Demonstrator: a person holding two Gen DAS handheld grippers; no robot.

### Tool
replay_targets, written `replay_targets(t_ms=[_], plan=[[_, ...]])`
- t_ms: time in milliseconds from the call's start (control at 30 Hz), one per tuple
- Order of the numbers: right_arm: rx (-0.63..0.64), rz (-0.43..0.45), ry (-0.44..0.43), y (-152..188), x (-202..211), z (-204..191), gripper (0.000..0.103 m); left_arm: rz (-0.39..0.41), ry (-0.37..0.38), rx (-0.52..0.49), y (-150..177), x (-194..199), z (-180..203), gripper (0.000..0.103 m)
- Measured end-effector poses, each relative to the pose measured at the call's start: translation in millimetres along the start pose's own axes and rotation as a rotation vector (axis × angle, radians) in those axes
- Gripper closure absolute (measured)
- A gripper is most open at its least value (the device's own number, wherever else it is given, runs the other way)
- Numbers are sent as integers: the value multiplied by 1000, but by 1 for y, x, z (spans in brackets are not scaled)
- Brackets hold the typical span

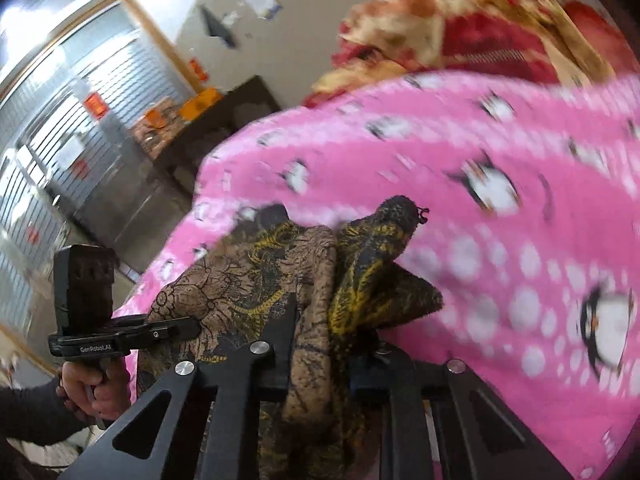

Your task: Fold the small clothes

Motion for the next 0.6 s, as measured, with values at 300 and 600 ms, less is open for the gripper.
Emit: replay_targets(t_ms=[300, 600], plan=[[-173, -90, 105, 6, -43, 37, 67, -119, -83, 75, -5, -32, -64, 54], [-4, 39, 81, 12, 41, -27, 64, 55, -74, 56, -14, 39, -48, 40]])
Point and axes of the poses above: each gripper's, at about its wrist camera, not at the fingertips, and x roughly against the way its jaws point, z to its right, y to its underside, the point moved 6 cm from there along -x, roughly the way its jaws point
